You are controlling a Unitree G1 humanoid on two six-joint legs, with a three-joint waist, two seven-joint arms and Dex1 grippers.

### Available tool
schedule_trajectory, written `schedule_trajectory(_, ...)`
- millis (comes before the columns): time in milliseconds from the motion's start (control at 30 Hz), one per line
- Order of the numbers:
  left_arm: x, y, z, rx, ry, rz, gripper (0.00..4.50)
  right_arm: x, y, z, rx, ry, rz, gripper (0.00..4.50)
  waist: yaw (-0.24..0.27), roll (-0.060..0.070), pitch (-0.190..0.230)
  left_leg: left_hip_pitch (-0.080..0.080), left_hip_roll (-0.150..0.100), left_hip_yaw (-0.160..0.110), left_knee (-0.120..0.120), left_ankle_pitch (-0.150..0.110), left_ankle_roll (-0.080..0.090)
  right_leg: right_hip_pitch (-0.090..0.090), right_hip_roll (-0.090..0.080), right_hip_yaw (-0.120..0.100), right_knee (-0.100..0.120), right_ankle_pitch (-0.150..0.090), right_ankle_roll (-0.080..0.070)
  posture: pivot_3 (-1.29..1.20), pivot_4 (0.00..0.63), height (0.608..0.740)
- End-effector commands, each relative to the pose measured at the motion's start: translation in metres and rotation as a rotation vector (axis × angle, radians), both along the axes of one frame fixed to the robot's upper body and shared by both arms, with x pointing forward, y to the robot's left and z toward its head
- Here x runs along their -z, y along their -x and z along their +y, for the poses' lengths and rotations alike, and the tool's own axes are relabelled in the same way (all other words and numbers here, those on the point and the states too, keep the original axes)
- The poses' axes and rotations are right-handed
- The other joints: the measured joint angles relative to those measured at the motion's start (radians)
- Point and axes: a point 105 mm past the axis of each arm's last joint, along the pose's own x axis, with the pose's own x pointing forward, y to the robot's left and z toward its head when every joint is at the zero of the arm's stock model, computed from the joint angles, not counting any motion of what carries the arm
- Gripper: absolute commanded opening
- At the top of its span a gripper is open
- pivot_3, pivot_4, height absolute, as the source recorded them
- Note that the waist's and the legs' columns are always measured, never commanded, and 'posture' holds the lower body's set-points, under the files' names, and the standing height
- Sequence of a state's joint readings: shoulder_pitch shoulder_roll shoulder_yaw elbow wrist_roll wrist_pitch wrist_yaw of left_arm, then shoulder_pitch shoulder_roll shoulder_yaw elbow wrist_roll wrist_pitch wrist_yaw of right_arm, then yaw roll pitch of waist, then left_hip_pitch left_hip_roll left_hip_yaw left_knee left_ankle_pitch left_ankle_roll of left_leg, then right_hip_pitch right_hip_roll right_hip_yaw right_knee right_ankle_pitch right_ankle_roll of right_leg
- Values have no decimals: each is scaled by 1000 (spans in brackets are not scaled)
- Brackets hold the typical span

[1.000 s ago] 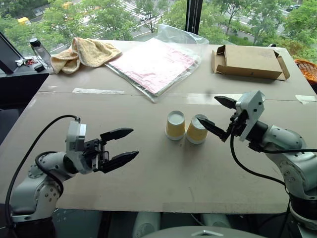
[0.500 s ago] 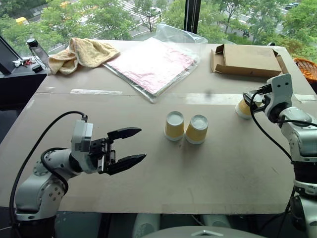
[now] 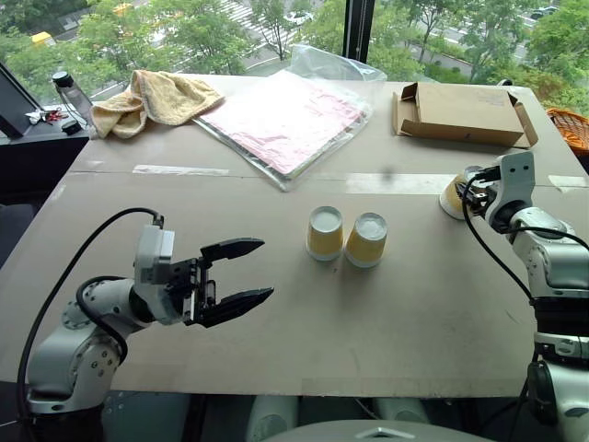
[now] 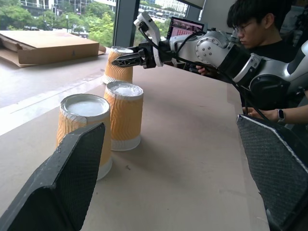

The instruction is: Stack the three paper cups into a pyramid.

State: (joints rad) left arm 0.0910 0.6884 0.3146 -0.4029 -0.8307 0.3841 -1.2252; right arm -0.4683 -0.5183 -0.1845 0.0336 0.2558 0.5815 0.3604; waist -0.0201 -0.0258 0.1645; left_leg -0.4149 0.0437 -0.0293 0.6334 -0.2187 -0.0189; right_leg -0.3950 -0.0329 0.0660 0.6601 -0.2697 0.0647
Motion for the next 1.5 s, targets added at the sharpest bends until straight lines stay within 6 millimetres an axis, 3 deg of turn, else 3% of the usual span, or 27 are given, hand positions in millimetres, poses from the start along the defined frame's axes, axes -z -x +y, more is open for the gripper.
schedule_trajectory(33, -6, -2, 5, -40, 34, -13, 4500, -49, 18, 28, -195, -13, -157, 2179, 0, 1, 1, 0, 0, 0, 0, 0, 0, 0, 0, 0, 0, 0, 0, 0, 150, 740)
schedule_trajectory(133, -2, -10, 18, -134, 40, -3, 4500, -79, 40, 71, -426, -44, -217, 2179, -4, 1, 1, 0, 0, 0, 0, 0, 0, 0, 0, 0, 0, 0, 0, 0, 150, 740)
schedule_trajectory(233, 3, -10, 28, -181, 18, -18, 4500, -95, 57, 102, -576, -49, -233, 2179, -11, 1, 1, 0, 1, -1, 0, 0, 0, 0, 1, -1, 1, 0, 0, 0, 150, 740)
schedule_trajectory(400, 13, -5, 47, -228, 40, -23, 4500, -103, 82, 146, -791, 12, -193, 2179, -14, 0, 0, 0, 1, -1, 0, 0, 0, 0, 0, -1, 0, 0, 0, 0, 150, 740)
schedule_trajectory(567, 18, 10, 61, -165, 39, 25, 4500, -98, 95, 171, -885, 78, -157, 2179, -15, 0, 0, 0, 1, -2, 0, 0, 0, 0, 0, -2, 0, 0, 0, 0, 150, 740)
schedule_trajectory(1033, 15, 13, 59, -122, 59, 20, 4500, -68, 80, 183, -851, 182, -75, 2179, -17, -1, 0, 0, 1, -2, 0, 0, 0, 0, 0, -2, 0, 0, 0, 0, 150, 740)
schedule_trajectory(1100, 12, 13, 56, -114, 68, 12, 4500, -64, 78, 182, -847, 191, -60, 3002, -17, -1, 0, 0, 1, -2, 0, 0, 0, 0, 0, -2, 0, 0, 0, 0, 150, 740)
schedule_trajectory(1167, 9, 12, 54, -104, 76, 3, 4500, -66, 78, 182, -845, 193, -72, 3476, -17, -1, -1, 0, 1, -2, 0, 0, 0, 0, 0, -2, 0, 0, 0, 0, 150, 740)
schedule_trajectory(1233, 6, 11, 52, -98, 86, -4, 4500, -70, 80, 180, -842, 189, -92, 4437, -17, -1, -1, 0, 1, -2, 0, 0, 0, 0, 0, -2, 0, 0, 0, 0, 150, 740)
schedule_trajectory(1500, 0, 5, 36, -61, 109, 2, 4500, -95, 103, 158, -842, 147, -207, 4477, -12, -1, -1, -1, 1, -2, 0, 0, 0, 0, 0, -3, 0, 0, 0, 0, 150, 740)
